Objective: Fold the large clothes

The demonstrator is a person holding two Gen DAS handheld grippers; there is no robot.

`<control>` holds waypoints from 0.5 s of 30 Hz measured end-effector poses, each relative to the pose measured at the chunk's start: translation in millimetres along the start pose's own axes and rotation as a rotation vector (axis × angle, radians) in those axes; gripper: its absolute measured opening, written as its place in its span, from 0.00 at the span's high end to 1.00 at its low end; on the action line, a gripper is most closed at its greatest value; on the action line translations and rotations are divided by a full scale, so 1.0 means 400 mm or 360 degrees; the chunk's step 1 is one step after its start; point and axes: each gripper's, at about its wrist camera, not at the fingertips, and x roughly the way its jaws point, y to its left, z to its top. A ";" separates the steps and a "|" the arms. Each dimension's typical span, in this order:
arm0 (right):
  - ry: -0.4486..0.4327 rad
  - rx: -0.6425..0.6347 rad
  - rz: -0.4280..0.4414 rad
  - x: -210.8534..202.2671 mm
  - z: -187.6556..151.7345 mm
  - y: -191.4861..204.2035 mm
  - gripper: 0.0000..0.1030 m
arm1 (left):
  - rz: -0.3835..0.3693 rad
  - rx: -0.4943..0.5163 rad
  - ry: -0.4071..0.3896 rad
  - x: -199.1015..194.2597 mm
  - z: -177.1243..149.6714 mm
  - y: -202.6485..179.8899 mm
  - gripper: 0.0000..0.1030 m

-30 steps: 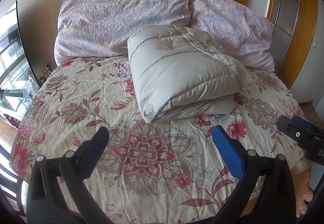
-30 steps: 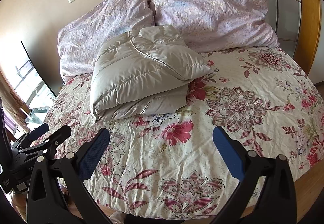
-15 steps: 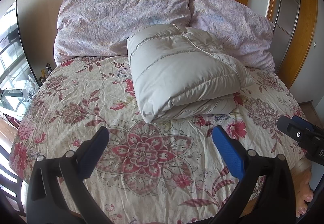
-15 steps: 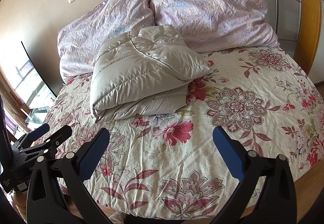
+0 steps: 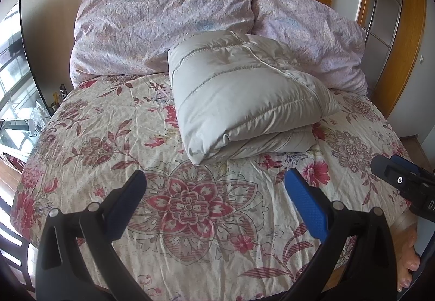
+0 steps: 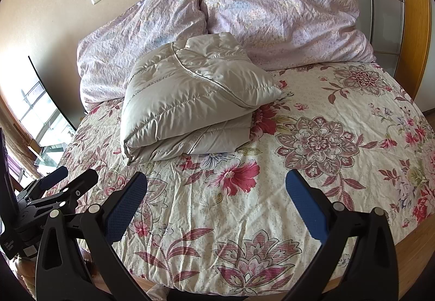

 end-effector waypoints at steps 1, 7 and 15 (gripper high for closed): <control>0.0002 0.0000 0.0001 0.000 0.000 -0.001 0.01 | 0.0003 0.0000 0.0000 0.000 0.001 0.001 0.02; 0.0001 -0.0001 0.0002 0.000 0.000 -0.003 0.01 | 0.0005 0.0003 -0.0008 -0.002 0.002 0.003 0.02; 0.0001 -0.0001 0.0001 0.000 0.000 -0.001 0.01 | 0.0000 0.0011 -0.0008 -0.002 0.003 0.002 0.02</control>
